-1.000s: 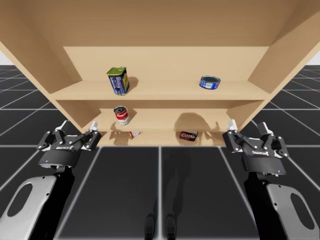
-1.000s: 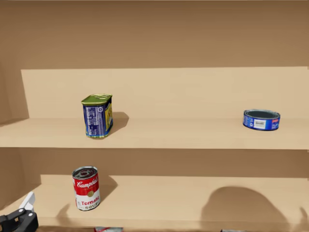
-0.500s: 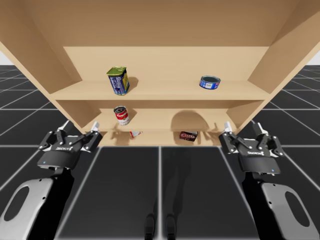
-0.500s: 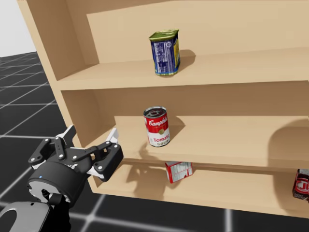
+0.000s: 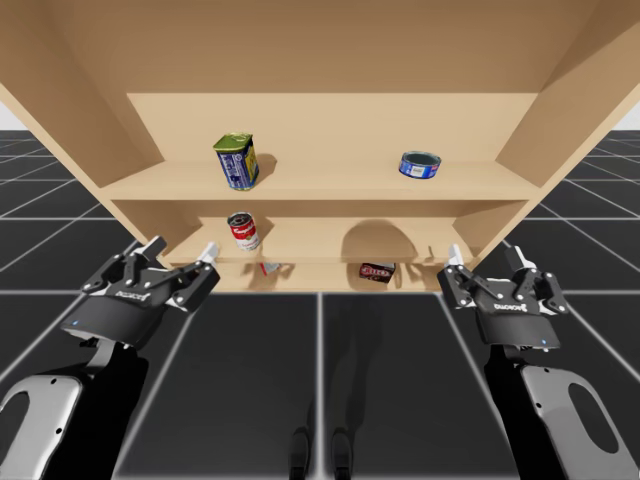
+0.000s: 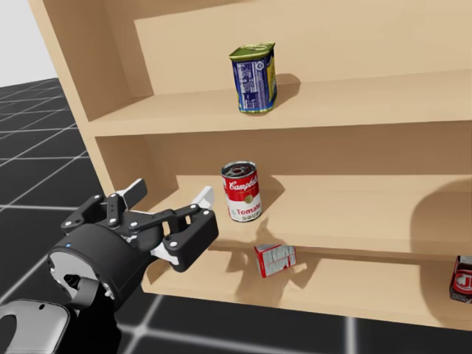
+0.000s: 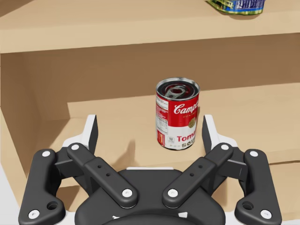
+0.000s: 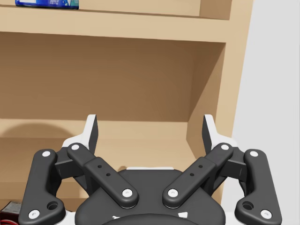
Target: Find the tomato soup can on the shelf and bring it to me.
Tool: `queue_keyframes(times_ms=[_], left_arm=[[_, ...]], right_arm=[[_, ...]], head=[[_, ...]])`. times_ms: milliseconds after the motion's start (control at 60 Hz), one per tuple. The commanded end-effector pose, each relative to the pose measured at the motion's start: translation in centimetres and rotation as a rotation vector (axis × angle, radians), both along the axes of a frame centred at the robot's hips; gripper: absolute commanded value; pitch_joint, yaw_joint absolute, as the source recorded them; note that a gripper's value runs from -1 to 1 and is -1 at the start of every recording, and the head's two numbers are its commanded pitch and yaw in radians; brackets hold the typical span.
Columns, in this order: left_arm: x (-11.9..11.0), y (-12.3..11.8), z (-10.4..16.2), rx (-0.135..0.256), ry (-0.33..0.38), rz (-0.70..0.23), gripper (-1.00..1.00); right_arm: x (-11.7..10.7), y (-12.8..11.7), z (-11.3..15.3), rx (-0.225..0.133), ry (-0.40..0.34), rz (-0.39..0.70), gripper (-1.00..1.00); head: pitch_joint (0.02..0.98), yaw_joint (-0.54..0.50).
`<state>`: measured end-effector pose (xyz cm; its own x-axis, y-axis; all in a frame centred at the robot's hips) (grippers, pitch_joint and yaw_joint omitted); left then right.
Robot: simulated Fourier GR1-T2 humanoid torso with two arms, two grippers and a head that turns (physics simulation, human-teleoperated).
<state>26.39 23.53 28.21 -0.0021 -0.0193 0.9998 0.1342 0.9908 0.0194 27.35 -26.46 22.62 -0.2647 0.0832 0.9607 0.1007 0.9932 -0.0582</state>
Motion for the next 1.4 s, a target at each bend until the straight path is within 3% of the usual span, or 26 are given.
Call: queue_keyframes(times_ms=[17,267,350,550,683,917,1200,1217,1233,1267,1283,1400], left_arm=[[0.6,-1.6,0.6,0.008,0.068,-0.047,-1.0],[3.7,-2.9,0.0,-0.01,0.09,-0.067,-1.0],[5.0,-3.3,-0.5,0.018,0.074,-0.041,-1.0],[7.8,-3.9,-1.9,0.021,0.109,-0.025,-1.0],[9.9,-3.6,-2.8,0.047,0.082,0.002,-1.0],[12.7,-3.5,-3.9,0.018,0.145,0.024,-1.0],[14.3,-3.8,-5.2,-0.002,0.194,0.01,-1.0],[14.3,-3.8,-5.3,-0.001,0.194,0.011,-0.97],[14.3,-3.9,-5.4,0.008,0.187,0.017,-0.76],[14.4,-3.8,-5.5,0.006,0.188,0.015,-0.15],[14.3,-3.9,-5.5,0.011,0.183,0.017,0.92],[13.7,-4.1,-5.1,0.023,0.153,0.015,1.0]], right_arm=[[0.0,-0.1,0.1,-0.002,-0.007,0.0,-1.0],[0.0,-0.2,0.1,-0.003,-0.01,-0.005,-1.0],[0.0,-0.2,0.1,-0.002,-0.011,-0.007,-1.0],[-0.1,-0.3,0.2,-0.013,-0.018,-0.017,-1.0],[-0.1,-0.4,0.3,-0.013,-0.028,-0.016,-1.0],[-0.2,-0.8,0.5,-0.019,-0.037,-0.015,-1.0],[-0.3,-0.9,0.6,-0.019,-0.044,-0.023,-1.0],[-0.3,-0.9,0.6,-0.019,-0.044,-0.023,-1.0],[-0.3,-1.0,0.6,-0.02,-0.045,-0.024,-1.0],[-0.3,-1.0,0.6,-0.02,-0.046,-0.024,-1.0],[-0.3,-1.0,0.6,-0.02,-0.046,-0.024,-1.0],[-0.3,-1.0,0.6,-0.024,-0.049,-0.026,-1.0]], head=[[0.52,0.31],[0.525,0.31],[0.527,0.31],[0.527,0.29],[0.529,0.28],[0.536,0.28],[0.537,0.28],[0.537,0.27],[0.537,0.27],[0.537,0.27],[0.536,0.27],[0.535,0.27]])
